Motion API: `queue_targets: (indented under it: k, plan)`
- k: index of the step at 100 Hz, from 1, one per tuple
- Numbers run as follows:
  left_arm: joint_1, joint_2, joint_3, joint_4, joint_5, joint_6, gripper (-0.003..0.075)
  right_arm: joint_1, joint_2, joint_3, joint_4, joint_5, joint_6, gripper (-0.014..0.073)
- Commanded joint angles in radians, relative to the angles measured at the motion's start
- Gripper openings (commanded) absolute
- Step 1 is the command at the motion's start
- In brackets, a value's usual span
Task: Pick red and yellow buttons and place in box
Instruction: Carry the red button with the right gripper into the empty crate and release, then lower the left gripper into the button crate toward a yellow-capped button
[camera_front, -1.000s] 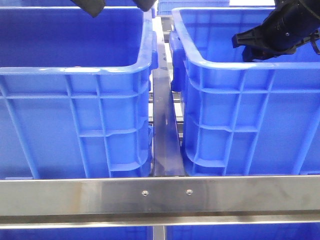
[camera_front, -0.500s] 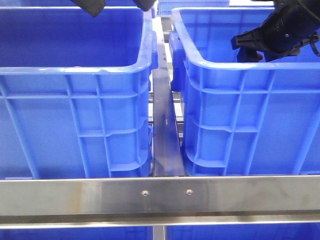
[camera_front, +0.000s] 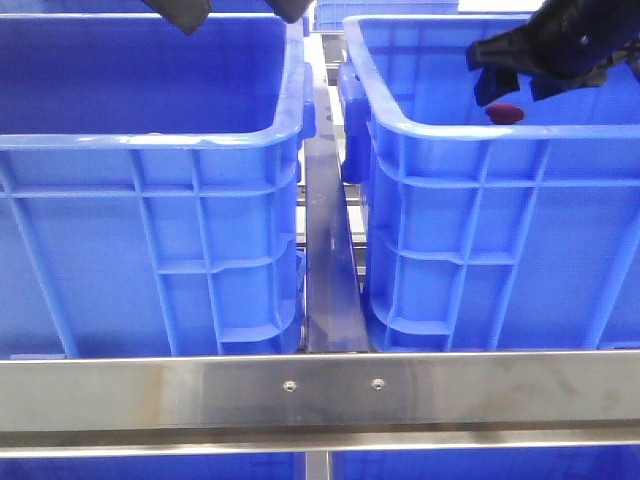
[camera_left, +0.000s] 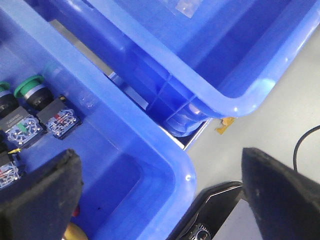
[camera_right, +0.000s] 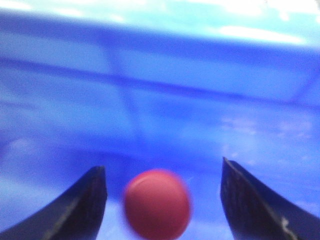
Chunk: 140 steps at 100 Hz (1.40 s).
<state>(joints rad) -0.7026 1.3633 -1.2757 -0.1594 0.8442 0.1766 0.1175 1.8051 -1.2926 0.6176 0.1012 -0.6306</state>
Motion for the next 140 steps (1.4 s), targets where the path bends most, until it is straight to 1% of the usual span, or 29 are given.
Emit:
queue_targets:
  k: [1,12,29,36,37,40,44,47,49,50,59,68,77,88,140]
  plan:
    - [-0.008,-0.029,-0.030,-0.017,-0.066,-0.002,0.0599,-0.008,-0.084,-0.029,-0.004,0.007,-0.009,0.0509]
    - [-0.008,-0.029,-0.030,-0.017,-0.075,-0.002,0.0599,-0.008,-0.122,-0.028,-0.004,0.068,-0.009,0.0506]
    - [-0.008,-0.029,-0.030,-0.017,-0.089,-0.002,0.0599,-0.009,-0.184,-0.011,-0.004,0.107,-0.009,0.0497]
    - [-0.008,-0.029,-0.030,-0.017,-0.089,-0.002,0.0599,-0.009,-0.218,0.015,-0.004,0.107,-0.009,0.0440]
    - [-0.008,-0.029,-0.030,-0.017,-0.089,-0.002,0.0599,-0.010,-0.225,0.021,-0.004,0.107,-0.009,0.0416]
    - [-0.008,-0.029,-0.030,-0.017,-0.089,-0.002,0.0599,-0.012,-0.240,0.033,-0.004,0.109,-0.009,0.0393]
    - [-0.008,-0.029,-0.030,-0.017,-0.089,-0.002,0.0599,-0.013,-0.264,0.053,-0.004,0.111,-0.009,0.0331]
    - [-0.008,-0.029,-0.030,-0.017,-0.089,-0.002,0.0599,-0.013,-0.280,0.068,-0.004,0.111,-0.009,0.0304]
    - [-0.008,-0.029,-0.030,-0.017,-0.089,-0.002,0.0599,-0.013,-0.292,0.080,-0.004,0.110,-0.009,0.0267]
    - [-0.008,-0.029,-0.030,-0.017,-0.089,-0.002,0.0599,-0.013,-0.297,0.084,-0.004,0.110,-0.009,0.0267]
    - [-0.008,-0.029,-0.030,-0.017,-0.095,-0.002,0.0599,-0.013,-0.353,0.137,-0.007,0.104,-0.009,0.0141]
    - [-0.008,-0.029,-0.030,-0.017,-0.099,-0.002,0.0599,-0.013,-0.413,0.196,-0.007,0.082,-0.009,0.0044]
    - [-0.008,-0.029,-0.030,-0.017,-0.106,-0.002,0.0599,-0.013,-0.476,0.258,-0.007,0.059,-0.009,-0.0014]
    - [-0.008,-0.029,-0.030,-0.017,-0.112,-0.002,0.0599,-0.013,-0.551,0.328,-0.007,0.033,-0.009,-0.0038]
    - [-0.008,-0.029,-0.030,-0.017,-0.129,-0.002,0.0599,-0.013,-0.965,0.643,-0.007,0.020,-0.009,-0.0038]
